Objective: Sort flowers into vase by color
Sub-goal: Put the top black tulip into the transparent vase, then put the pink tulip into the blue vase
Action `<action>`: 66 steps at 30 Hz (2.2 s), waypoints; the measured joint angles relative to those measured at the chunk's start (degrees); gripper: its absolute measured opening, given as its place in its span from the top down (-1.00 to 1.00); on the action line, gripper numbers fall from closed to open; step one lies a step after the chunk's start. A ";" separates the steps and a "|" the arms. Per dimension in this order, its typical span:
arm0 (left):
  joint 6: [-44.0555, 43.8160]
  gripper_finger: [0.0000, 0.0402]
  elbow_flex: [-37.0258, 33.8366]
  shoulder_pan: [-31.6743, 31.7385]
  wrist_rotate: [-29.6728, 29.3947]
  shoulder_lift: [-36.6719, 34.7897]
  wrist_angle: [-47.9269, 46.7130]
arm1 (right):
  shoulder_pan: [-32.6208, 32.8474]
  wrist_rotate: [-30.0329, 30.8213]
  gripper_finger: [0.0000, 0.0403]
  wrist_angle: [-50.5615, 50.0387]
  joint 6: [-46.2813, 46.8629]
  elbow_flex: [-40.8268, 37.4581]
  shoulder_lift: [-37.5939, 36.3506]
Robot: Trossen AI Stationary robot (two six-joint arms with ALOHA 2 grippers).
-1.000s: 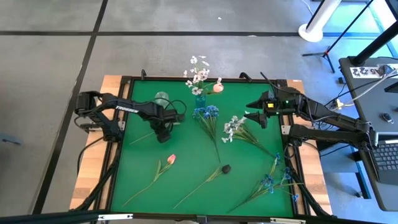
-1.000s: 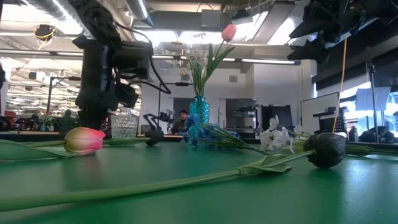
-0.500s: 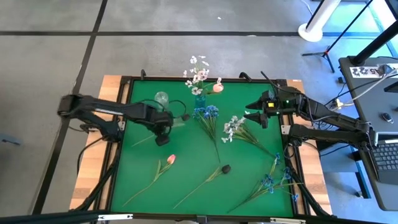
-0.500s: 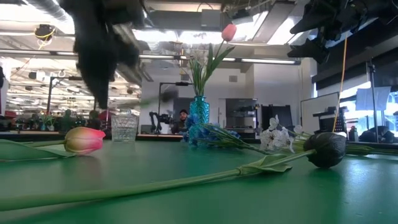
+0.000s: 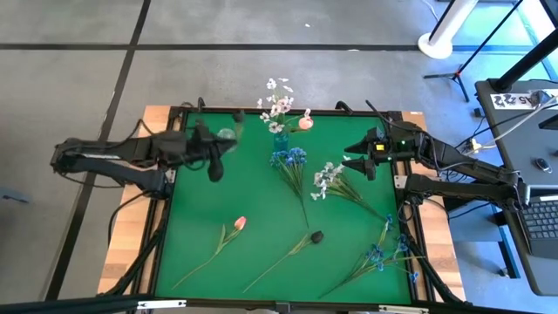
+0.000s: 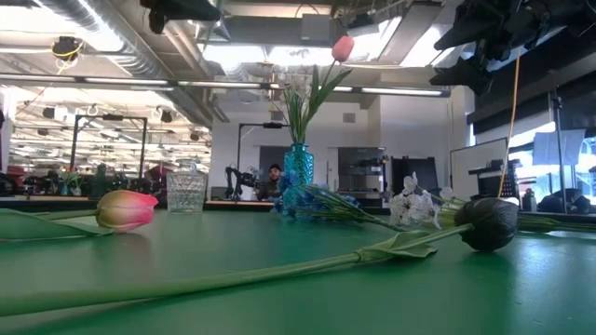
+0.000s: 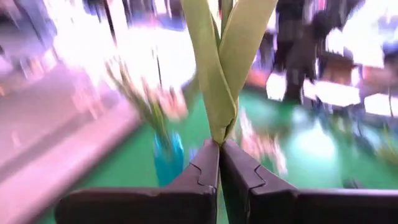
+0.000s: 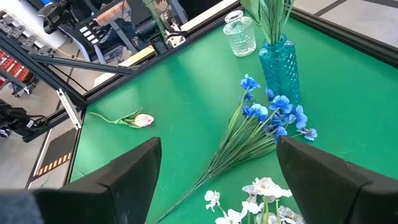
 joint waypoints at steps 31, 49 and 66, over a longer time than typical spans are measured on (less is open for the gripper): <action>5.65 0.93 -22.89 32.40 5.00 -3.06 28.94 | 0.02 0.66 -0.57 -0.07 -0.11 0.00 0.02; 2.14 -0.02 -17.89 27.26 -0.21 -4.11 6.87 | 0.00 0.71 -0.57 -1.90 -0.20 0.00 0.03; -20.98 -0.04 -8.66 0.28 22.10 -3.58 -23.87 | 0.04 9.01 -0.57 -8.61 0.24 0.00 0.17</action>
